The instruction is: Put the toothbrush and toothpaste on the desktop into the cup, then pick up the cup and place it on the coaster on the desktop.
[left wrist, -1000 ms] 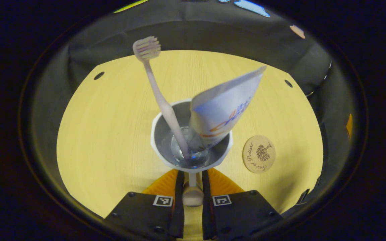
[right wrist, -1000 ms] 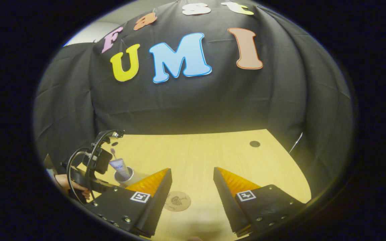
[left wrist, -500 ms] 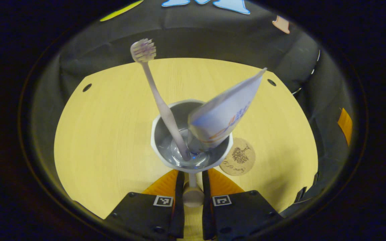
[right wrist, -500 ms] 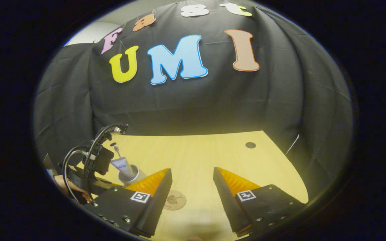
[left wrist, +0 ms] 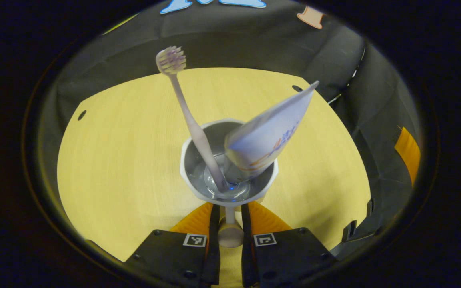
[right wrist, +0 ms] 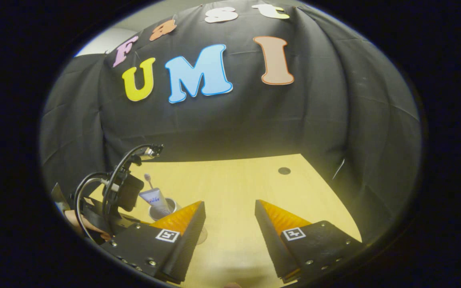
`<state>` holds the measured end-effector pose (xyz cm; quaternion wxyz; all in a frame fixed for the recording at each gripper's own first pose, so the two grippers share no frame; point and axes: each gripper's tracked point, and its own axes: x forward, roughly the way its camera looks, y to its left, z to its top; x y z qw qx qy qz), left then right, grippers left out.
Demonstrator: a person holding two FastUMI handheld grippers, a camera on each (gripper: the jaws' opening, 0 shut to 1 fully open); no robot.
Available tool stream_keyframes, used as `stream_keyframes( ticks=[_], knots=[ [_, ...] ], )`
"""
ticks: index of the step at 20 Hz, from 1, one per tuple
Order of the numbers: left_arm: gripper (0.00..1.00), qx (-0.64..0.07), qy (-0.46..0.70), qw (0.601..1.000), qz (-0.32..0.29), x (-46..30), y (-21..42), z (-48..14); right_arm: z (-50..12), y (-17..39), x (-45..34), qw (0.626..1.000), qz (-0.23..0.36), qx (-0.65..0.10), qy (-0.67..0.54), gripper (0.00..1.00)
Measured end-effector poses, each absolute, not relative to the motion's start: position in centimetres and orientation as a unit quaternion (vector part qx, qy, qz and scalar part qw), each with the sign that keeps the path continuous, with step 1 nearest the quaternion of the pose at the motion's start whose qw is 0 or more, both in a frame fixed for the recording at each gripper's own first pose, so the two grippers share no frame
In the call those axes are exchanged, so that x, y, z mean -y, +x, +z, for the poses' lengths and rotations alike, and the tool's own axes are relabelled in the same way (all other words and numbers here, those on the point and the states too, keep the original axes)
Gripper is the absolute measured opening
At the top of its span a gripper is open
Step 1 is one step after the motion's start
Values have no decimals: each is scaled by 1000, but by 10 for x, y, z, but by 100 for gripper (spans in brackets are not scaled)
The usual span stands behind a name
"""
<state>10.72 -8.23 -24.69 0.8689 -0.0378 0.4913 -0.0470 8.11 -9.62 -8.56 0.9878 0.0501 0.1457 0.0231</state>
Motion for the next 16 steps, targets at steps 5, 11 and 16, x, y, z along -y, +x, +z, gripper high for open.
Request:
stream_keyframes(
  ticks=[5, 11, 16],
  knots=[
    [28, -502, -28, 863, -48, 100, 107, -258, -88, 79, 112, 987, 18, -149, 59, 78],
    [28, -512, -16, 858, -38, 100, 103, -263, -90, 79, 119, 986, 21, -151, 62, 78],
    [29, -514, -14, 857, -30, 102, 103, -265, -89, 77, 121, 986, 25, -149, 64, 78]
  ],
)
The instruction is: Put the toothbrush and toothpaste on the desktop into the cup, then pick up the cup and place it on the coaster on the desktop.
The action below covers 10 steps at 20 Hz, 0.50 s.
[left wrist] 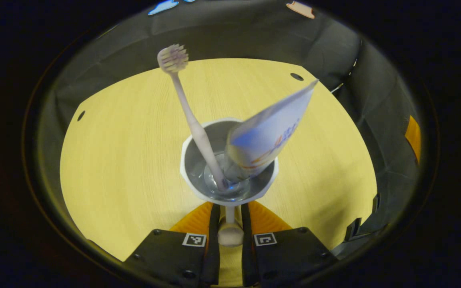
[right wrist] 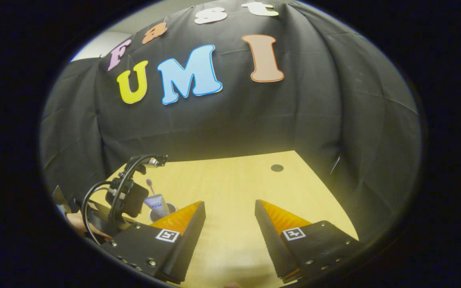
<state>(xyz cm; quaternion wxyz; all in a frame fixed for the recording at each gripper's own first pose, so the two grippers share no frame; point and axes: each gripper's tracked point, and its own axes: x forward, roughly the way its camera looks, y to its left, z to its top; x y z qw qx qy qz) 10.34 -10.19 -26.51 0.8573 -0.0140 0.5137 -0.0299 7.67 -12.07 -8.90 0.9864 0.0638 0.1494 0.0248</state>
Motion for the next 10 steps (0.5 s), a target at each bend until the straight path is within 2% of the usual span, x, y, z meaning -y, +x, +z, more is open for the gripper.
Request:
stream_keyframes(
  ticks=[7, 10],
  knots=[
    [36, -495, -32, 868, -30, 110, 101, -257, -78, 70, 123, 988, 28, -136, 63, 78],
    [55, -469, -50, 881, -39, 119, 96, -244, -72, 66, 121, 990, 34, -127, 55, 78]
  ],
)
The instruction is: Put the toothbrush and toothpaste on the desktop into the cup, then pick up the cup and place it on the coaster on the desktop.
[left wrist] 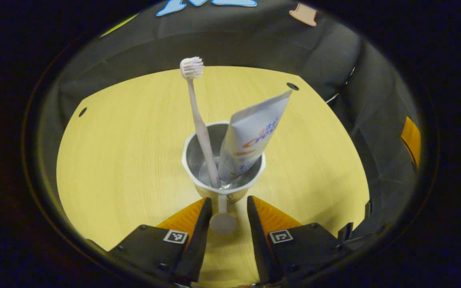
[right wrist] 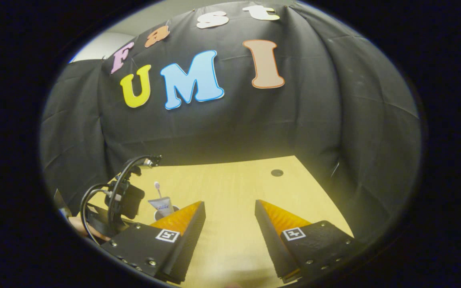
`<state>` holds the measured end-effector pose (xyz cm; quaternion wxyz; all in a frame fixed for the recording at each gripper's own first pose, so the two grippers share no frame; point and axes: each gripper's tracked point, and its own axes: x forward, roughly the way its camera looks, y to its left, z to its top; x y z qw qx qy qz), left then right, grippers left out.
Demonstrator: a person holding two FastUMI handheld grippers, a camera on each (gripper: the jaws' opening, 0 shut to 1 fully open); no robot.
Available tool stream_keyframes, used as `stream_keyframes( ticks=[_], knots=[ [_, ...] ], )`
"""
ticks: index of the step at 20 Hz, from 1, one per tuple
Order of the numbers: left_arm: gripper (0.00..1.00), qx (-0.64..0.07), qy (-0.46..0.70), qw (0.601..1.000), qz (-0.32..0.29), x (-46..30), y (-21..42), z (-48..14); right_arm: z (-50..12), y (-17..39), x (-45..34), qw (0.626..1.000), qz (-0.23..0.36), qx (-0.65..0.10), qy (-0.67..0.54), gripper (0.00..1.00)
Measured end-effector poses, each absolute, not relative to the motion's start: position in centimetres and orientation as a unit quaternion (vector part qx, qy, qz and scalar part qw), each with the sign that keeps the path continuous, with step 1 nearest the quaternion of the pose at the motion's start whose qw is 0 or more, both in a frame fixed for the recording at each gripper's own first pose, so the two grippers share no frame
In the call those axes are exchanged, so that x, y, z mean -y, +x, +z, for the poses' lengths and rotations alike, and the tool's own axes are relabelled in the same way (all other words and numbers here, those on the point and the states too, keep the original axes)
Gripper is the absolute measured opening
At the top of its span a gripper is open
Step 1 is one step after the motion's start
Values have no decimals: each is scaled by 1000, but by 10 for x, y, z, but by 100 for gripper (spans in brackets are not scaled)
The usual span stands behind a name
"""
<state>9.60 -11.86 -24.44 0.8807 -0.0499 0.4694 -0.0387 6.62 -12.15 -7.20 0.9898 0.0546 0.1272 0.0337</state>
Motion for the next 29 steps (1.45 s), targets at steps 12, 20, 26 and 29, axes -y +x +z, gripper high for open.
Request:
stream_keyframes(
  ticks=[12, 20, 26, 29],
  knots=[
    [93, -256, -80, 963, -21, 87, 69, -130, -34, 36, 103, 997, 13, -72, 15, 78],
    [89, -96, -31, 995, 13, 39, 55, -46, -16, 25, 74, 999, 0, -41, -2, 78],
    [93, -48, 7, 999, -4, 32, 55, -18, -3, 21, 63, 999, -34, -27, -23, 77],
    [90, -40, 4, 999, -16, 31, 54, -14, 8, 15, 61, 999, -46, -17, -20, 78]
  ],
)
